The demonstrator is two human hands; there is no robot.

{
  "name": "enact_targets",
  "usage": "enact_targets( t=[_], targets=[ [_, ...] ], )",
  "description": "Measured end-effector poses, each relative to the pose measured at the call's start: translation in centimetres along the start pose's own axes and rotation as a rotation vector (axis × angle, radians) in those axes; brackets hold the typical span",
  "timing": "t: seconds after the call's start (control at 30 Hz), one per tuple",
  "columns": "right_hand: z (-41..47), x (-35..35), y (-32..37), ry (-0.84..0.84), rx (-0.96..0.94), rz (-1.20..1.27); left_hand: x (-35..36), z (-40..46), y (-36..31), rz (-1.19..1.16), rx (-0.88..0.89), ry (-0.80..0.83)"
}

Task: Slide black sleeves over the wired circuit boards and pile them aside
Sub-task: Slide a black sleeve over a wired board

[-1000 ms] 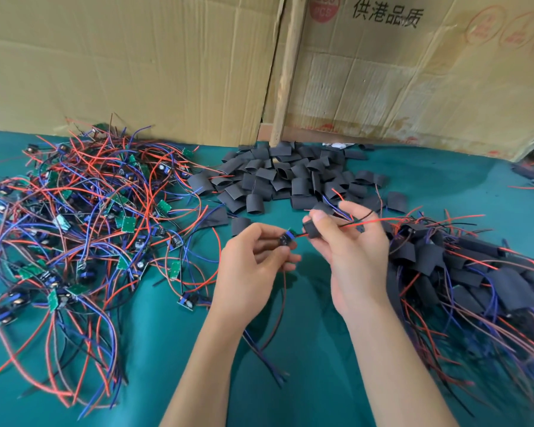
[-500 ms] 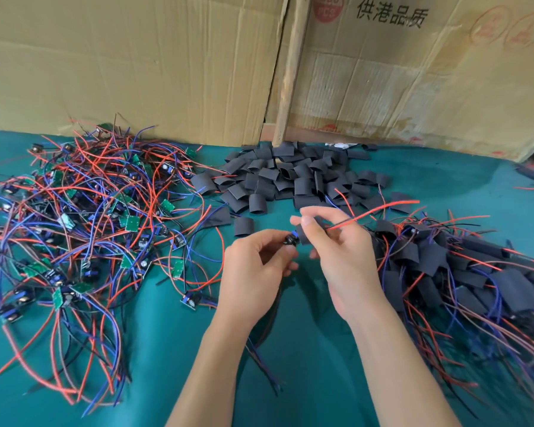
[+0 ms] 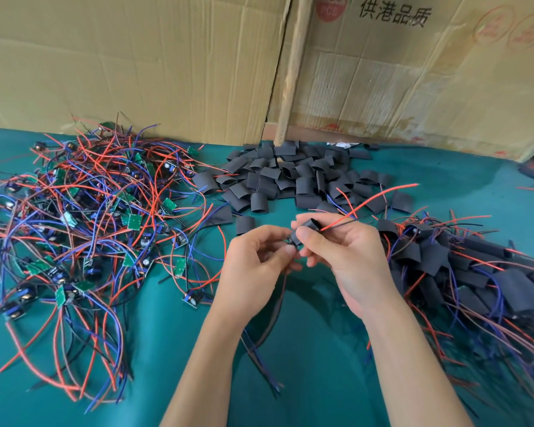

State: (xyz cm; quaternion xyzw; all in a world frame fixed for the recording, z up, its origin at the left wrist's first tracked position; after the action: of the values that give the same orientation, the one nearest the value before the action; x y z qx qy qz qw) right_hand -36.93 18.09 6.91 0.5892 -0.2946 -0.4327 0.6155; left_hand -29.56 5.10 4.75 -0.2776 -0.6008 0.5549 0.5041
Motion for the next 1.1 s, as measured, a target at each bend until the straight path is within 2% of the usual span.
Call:
enact_targets(
  t=[0.2, 0.3, 0.4, 0.57, 0.67, 0.73, 0.8, 0.9, 0.97, 1.03, 1.07, 1.1],
  targets=[
    [-0.1, 0.0, -0.2, 0.054, 0.089, 0.106, 0.4, -0.2, -0.1, -0.259, -0.09, 0.08],
    [-0.3, 0.4, -0.3, 0.088, 0.133, 0.051, 0.4, -0.2, 0.0, -0.349, -0.125, 0.086],
    [-0.5, 1.0, -0.3, 0.095, 0.16, -0.027, 0.1, -0.2, 0.2, -0.29, -0.133, 0.016],
    [-0.7, 1.7, 0.8, 0.091, 0.127, 0.016, 0.6, -0.2, 0.3, -0.225, -0.152, -0.069],
    [-0.9, 0.6, 1.8, 0.053, 0.122, -0.089, 1.2, -0.1, 0.8, -0.168, -0.142, -0.007],
    [-0.9, -2.0, 2.5, -0.041, 0.158, -0.141, 1.6, -0.1, 0.8, -0.129, -0.157, 0.07],
    [-1.2, -5.6, 3.9, -0.139, 0.189, -0.264, 1.6, -0.1, 0.8, -0.11, -0.174, 0.095],
    [-2.4, -11.5, 6.2, -0.137, 0.273, -0.844, 1.5, 0.0, 1.2, -0.048, -0.184, 0.1],
    [-2.8, -15.7, 6.5, -0.184, 0.397, -1.1, 1.8, 0.0, 1.6, 0.017, -0.174, 0.114],
    [-2.4, -17.7, 8.5, -0.315, 0.326, -1.16, 2.2, -0.2, 1.7, 0.079, -0.162, 0.131],
    [-2.0, -16.3, 9.8, -0.346, 0.232, -1.114, 2.3, -0.1, 1.7, 0.099, -0.161, 0.135],
    [-1.5, -13.2, 11.1, -0.307, 0.126, -1.075, 2.3, -0.1, 1.7, 0.108, -0.159, 0.137]
  ],
)
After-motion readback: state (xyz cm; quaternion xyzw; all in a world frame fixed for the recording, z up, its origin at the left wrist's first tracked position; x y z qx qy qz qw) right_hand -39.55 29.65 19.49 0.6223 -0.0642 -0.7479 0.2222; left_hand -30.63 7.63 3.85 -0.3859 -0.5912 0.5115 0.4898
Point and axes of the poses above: each hand's wrist, its own z-axis towards the middle knuckle, its own x-axis out of the palm, y = z × x, the point moved 6 cm from there along z, towards the middle knuckle, and after that the axes turned 15 degrees about -z, right-handed, at the moved point
